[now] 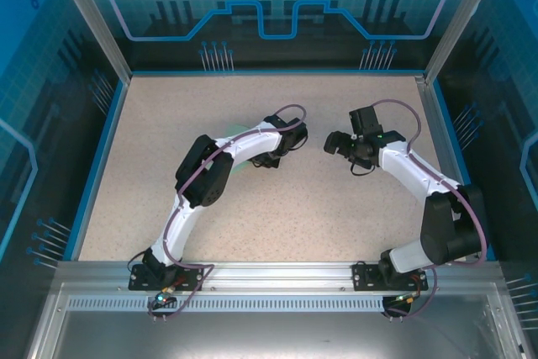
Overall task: Fold a paper plane with a square sheet of paper (pick it up from the middle)
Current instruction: Turn over the paper at the center of the table.
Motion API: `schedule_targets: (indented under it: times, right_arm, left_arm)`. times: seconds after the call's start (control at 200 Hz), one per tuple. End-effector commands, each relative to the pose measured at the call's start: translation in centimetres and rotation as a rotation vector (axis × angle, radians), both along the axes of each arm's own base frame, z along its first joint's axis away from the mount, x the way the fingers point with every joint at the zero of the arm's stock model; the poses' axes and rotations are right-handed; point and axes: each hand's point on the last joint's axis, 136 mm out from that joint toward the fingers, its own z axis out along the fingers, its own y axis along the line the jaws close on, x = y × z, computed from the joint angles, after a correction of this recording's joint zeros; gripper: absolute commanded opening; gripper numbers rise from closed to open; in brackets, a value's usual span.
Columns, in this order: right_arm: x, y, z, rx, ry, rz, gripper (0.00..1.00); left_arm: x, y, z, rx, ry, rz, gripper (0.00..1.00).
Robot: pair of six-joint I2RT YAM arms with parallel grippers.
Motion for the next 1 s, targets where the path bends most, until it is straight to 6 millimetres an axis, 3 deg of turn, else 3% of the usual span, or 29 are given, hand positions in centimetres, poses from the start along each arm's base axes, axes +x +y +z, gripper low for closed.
schedule_targets:
  times: [0.0, 0.175, 0.52, 0.63, 0.745, 0.86, 0.995]
  right_arm:
    - [0.0, -0.6, -0.3, 0.013, 0.026, -0.029, 0.91]
    - [0.0, -0.3, -0.2, 0.028, 0.030, -0.022, 0.91]
    - [0.3, 0.7, -0.1, 0.074, 0.040, -0.009, 0.91]
    - [0.4, 0.8, -0.1, 0.078, 0.040, -0.004, 0.91]
    - [0.6, 1.0, 0.2, 0.082, 0.035, -0.003, 0.91]
    - [1.0, 1.6, 0.6, 0.088, 0.026, 0.013, 0.91]
    - [1.8, 3.3, 1.0, 0.099, 0.022, 0.069, 0.90]
  left_arm:
    - [-0.6, -1.6, -0.7, -0.094, 0.035, -0.001, 0.37]
    - [-1.3, -2.2, -2.2, -0.127, 0.082, -0.003, 0.37]
    - [-1.9, -4.0, -2.6, -0.335, 0.139, 0.006, 0.35]
    - [-2.1, -5.2, -1.9, -0.430, 0.146, -0.019, 0.35]
    - [-2.6, -7.5, 1.2, -0.589, 0.137, -0.066, 0.37]
    - [-3.8, -10.8, 6.3, -0.829, 0.133, -0.152, 0.41]
    - [-5.1, -11.5, 10.9, -0.995, 0.103, -0.210, 0.45]
